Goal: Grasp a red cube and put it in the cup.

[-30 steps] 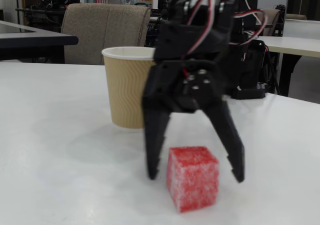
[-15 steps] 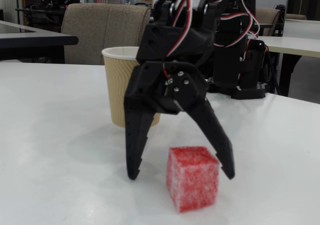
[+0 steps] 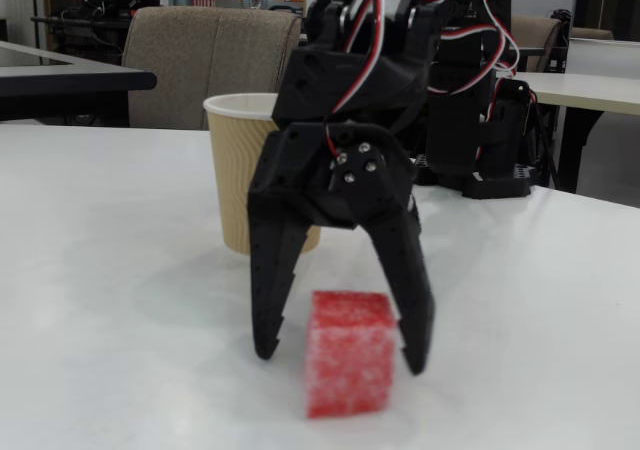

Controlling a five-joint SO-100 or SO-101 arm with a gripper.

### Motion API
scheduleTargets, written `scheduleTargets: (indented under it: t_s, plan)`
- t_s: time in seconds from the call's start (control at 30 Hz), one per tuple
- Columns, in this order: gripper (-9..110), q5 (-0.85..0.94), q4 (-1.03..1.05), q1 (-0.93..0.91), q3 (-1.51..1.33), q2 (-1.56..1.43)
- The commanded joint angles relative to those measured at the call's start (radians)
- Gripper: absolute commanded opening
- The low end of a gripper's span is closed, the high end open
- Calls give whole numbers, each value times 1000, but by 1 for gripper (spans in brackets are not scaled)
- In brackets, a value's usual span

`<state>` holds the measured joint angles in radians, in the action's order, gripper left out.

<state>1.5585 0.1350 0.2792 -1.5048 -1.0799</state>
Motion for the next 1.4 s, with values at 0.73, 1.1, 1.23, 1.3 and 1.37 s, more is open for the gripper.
scheduleTargets:
  t_s: [0.73, 1.1, 1.23, 1.3, 1.37]
  plan:
    - [8, -2, -9, -25, 104, -44]
    - [8, -6, 40, -26, 20, -206]
    - [8, -8, 60, -17, -78, -319]
    - [8, -9, 84, -11, -123, -382]
    - [8, -11, 101, -6, -176, -449]
